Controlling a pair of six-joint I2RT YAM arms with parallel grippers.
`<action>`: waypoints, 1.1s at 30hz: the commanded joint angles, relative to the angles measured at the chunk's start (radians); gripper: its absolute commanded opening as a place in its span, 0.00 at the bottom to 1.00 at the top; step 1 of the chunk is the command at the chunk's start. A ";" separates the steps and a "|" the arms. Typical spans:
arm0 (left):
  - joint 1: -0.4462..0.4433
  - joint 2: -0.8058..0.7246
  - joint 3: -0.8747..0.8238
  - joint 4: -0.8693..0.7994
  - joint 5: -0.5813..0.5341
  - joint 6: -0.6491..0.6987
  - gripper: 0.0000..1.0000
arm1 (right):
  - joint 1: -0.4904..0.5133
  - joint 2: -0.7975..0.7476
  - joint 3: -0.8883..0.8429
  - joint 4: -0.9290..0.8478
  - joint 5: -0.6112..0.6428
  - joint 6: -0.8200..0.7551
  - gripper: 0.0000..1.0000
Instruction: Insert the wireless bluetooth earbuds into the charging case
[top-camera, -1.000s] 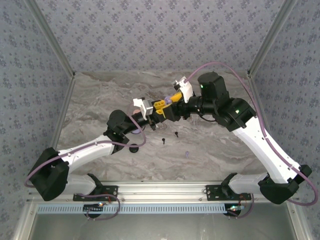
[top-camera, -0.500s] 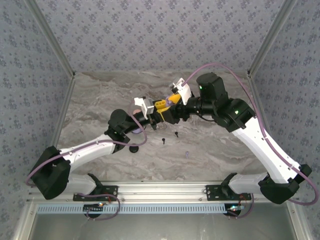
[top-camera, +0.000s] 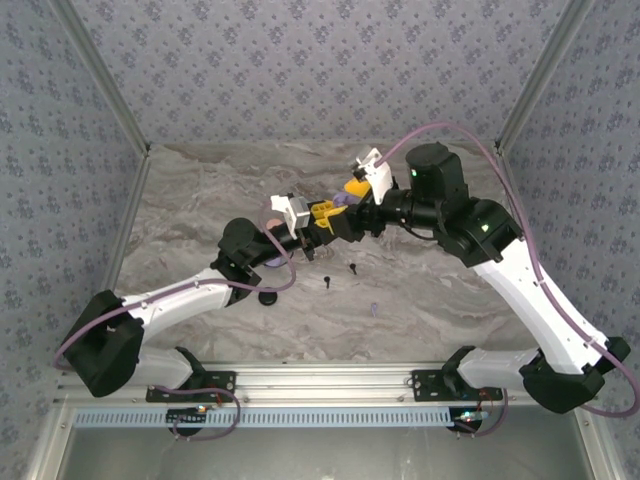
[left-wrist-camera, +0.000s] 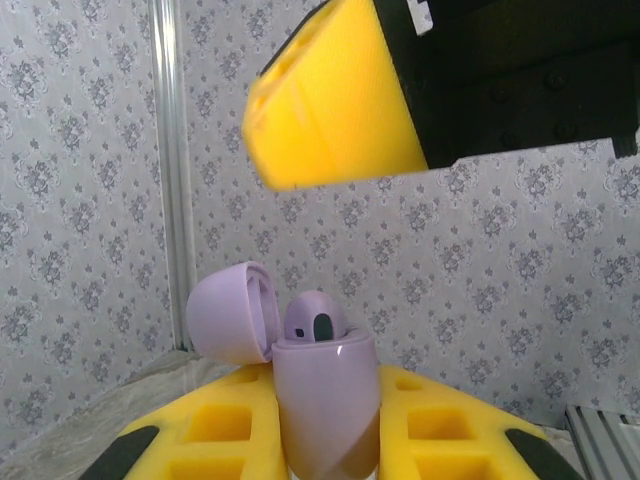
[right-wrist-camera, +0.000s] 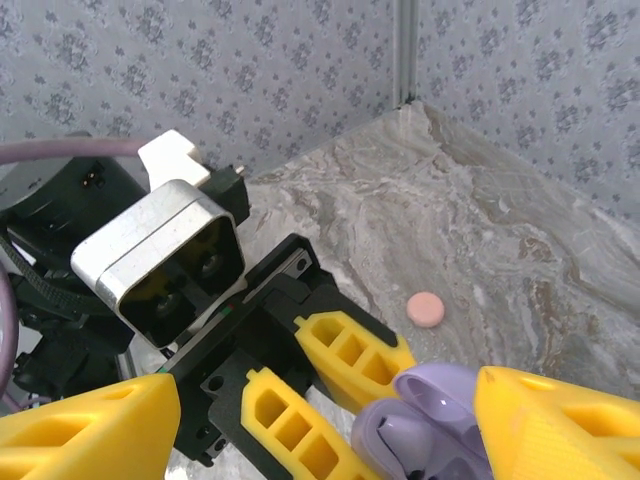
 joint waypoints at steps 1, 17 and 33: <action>-0.006 -0.006 0.026 0.035 0.009 -0.005 0.00 | -0.043 -0.050 0.020 0.021 0.012 0.061 0.80; -0.007 -0.158 -0.079 -0.076 -0.104 0.106 0.00 | -0.275 -0.165 -0.492 -0.200 0.145 0.443 0.68; -0.006 -0.180 -0.095 -0.107 -0.123 0.123 0.00 | -0.069 0.188 -0.725 -0.031 0.196 0.564 0.52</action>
